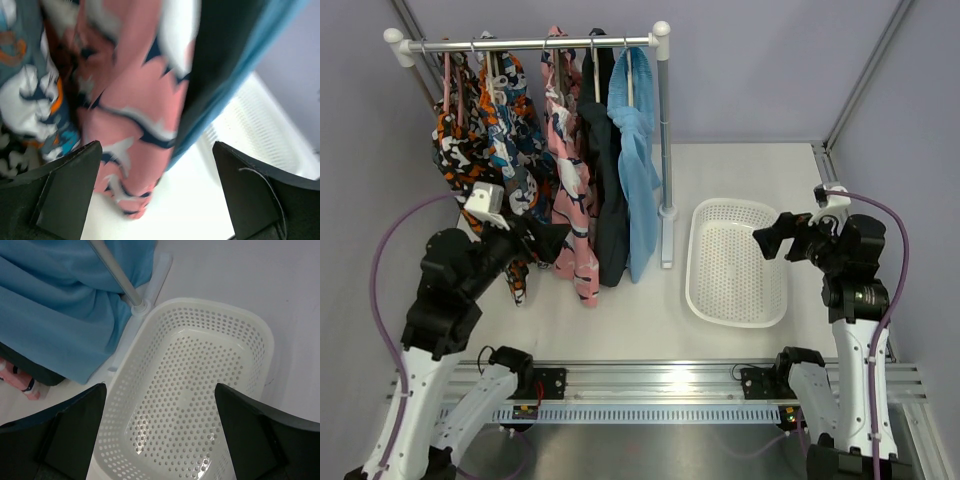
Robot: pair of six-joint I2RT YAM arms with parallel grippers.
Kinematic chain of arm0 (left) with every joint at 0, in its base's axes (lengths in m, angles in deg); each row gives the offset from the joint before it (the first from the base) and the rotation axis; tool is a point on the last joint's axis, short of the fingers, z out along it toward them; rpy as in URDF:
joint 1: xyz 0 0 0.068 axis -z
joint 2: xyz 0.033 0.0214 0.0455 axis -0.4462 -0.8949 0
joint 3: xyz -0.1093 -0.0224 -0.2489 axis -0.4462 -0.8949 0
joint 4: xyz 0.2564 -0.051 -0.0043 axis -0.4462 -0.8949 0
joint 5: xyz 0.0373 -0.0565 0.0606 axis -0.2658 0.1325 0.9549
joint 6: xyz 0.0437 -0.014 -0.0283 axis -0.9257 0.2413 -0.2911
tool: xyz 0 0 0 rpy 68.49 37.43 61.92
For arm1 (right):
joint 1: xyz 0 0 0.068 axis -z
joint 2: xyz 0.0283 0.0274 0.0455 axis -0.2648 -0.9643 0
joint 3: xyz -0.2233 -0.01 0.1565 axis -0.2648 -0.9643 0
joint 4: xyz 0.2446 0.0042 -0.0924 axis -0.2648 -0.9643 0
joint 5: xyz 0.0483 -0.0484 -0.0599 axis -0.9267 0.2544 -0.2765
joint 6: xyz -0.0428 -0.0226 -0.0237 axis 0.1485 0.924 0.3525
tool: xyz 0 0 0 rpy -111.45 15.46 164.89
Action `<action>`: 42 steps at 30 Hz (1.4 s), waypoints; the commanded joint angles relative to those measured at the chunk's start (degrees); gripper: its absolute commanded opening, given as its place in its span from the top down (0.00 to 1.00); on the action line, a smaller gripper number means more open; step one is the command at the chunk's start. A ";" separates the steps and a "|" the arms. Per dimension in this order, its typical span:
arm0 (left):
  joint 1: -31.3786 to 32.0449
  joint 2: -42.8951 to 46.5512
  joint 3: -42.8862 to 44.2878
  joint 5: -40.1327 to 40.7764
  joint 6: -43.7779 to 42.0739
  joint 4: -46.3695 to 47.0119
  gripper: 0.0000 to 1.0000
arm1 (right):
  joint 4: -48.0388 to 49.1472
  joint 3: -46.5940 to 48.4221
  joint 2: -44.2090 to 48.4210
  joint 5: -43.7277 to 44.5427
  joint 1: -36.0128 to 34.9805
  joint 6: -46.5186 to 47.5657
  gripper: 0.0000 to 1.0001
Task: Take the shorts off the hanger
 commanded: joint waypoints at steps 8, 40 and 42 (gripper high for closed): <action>15.50 -17.18 28.45 9.64 4.02 -4.45 0.01 | -1.92 -1.84 1.76 -8.45 0.04 12.19 0.01; 18.78 -70.72 82.44 23.05 -3.90 -0.32 0.21 | -4.56 -0.45 2.65 -12.08 -0.05 14.24 0.00; 18.51 -71.25 82.61 22.70 -3.81 -0.58 0.24 | -4.47 -0.45 2.74 -12.17 -0.14 14.15 0.01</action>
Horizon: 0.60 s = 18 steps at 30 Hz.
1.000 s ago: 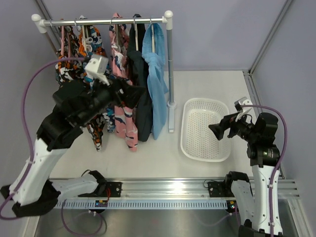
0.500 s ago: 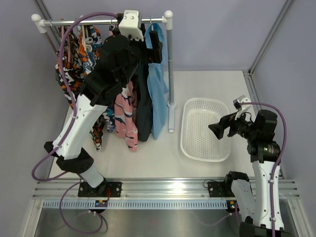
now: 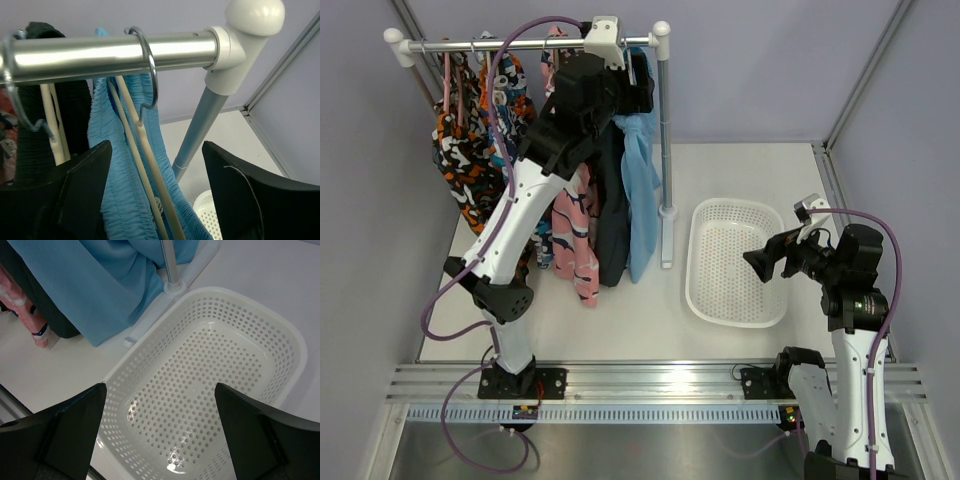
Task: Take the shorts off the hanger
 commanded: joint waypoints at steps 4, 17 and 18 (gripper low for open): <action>-0.75 -1.23 3.12 -3.49 1.44 1.67 0.28 | 1.56 0.93 0.56 1.01 -0.47 -0.60 0.01; -1.98 -1.49 0.31 -1.04 -0.84 -4.84 0.50 | 1.73 0.93 0.20 1.63 -1.35 -0.60 0.01; -1.98 -1.14 0.13 -0.86 -1.11 -5.28 0.51 | 1.74 0.93 0.20 1.63 -1.43 -0.69 0.01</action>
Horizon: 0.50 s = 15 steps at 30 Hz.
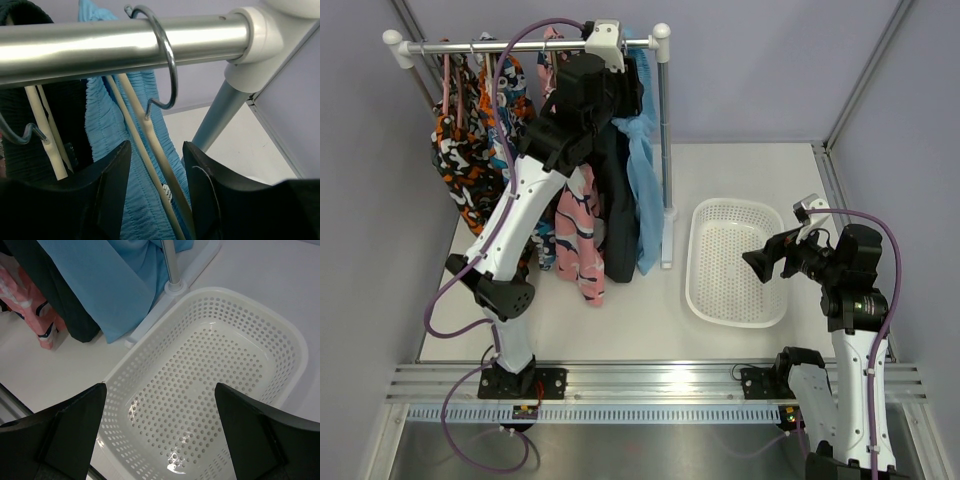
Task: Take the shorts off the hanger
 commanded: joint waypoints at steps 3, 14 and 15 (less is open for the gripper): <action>-0.60 0.72 -0.66 1.75 -1.79 -4.23 0.55 | 1.60 0.93 -0.12 1.26 -0.65 -0.54 0.01; -0.87 1.95 -1.71 1.57 -4.17 -7.14 0.78 | 1.52 1.02 -0.30 1.35 -0.82 -0.54 0.01; -0.87 2.12 -1.71 1.05 -4.17 -6.88 0.80 | 1.60 1.02 -0.30 1.35 -0.91 -0.63 0.00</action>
